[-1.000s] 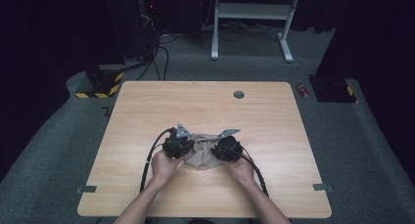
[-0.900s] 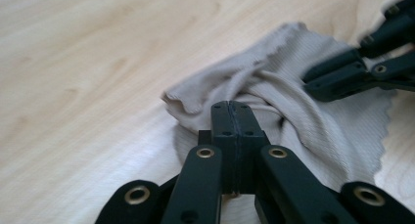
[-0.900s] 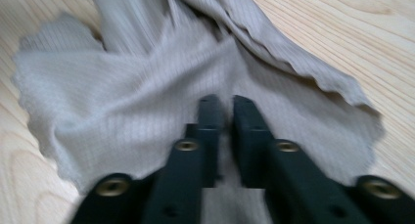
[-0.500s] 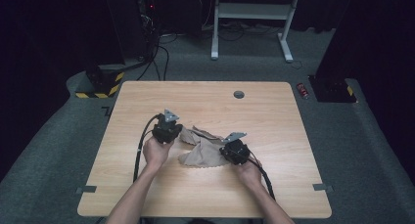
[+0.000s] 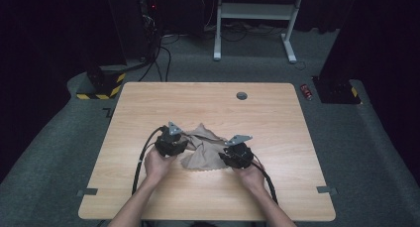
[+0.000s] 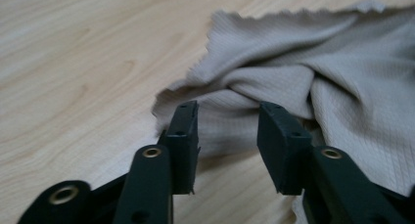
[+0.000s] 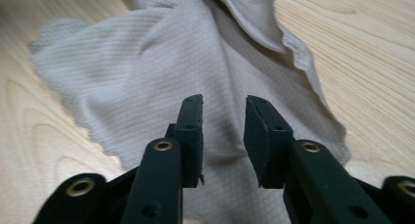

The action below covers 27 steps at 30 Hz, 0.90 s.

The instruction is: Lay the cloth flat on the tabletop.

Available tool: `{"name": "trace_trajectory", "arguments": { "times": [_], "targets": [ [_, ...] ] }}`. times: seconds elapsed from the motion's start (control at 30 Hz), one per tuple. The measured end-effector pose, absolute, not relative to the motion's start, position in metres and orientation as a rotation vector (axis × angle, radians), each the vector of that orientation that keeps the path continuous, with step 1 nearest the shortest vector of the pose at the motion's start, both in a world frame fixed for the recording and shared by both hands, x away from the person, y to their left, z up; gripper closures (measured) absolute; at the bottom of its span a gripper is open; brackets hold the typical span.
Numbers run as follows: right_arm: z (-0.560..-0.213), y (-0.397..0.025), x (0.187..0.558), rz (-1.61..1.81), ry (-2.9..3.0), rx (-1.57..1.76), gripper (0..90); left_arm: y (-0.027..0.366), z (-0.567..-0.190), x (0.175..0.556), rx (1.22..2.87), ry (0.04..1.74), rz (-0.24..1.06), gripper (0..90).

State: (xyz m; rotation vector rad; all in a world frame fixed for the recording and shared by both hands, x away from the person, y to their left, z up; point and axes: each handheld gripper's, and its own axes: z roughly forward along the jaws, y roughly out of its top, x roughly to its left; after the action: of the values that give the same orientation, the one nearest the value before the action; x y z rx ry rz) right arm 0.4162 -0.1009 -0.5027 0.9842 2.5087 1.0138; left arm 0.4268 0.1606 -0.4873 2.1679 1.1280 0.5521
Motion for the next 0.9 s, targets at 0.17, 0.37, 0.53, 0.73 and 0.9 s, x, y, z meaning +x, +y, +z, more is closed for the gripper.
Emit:
{"name": "trace_trajectory", "arguments": {
  "times": [0.17,0.37,0.53,0.73,0.9],
  "targets": [
    [-0.507,-0.097,0.415,0.987,2.529,0.994,62.4,0.153,-0.499,0.433,2.219,1.151,0.515,55.3],
    [-0.513,-0.097,0.412,0.959,2.524,0.978,71.5,0.151,-0.504,0.438,2.234,1.158,0.498,61.0],
    [-0.512,-0.098,0.41,0.929,2.524,0.943,85.3,0.149,-0.506,0.442,2.241,1.155,0.452,72.1],
    [-0.514,-0.1,0.408,0.943,2.508,0.954,88.9,0.149,-0.506,0.444,2.245,1.133,0.458,88.5],
    [-0.514,-0.107,0.405,0.966,2.508,0.972,89.3,0.164,-0.487,0.448,2.161,1.149,0.501,89.1]
  ]
}}
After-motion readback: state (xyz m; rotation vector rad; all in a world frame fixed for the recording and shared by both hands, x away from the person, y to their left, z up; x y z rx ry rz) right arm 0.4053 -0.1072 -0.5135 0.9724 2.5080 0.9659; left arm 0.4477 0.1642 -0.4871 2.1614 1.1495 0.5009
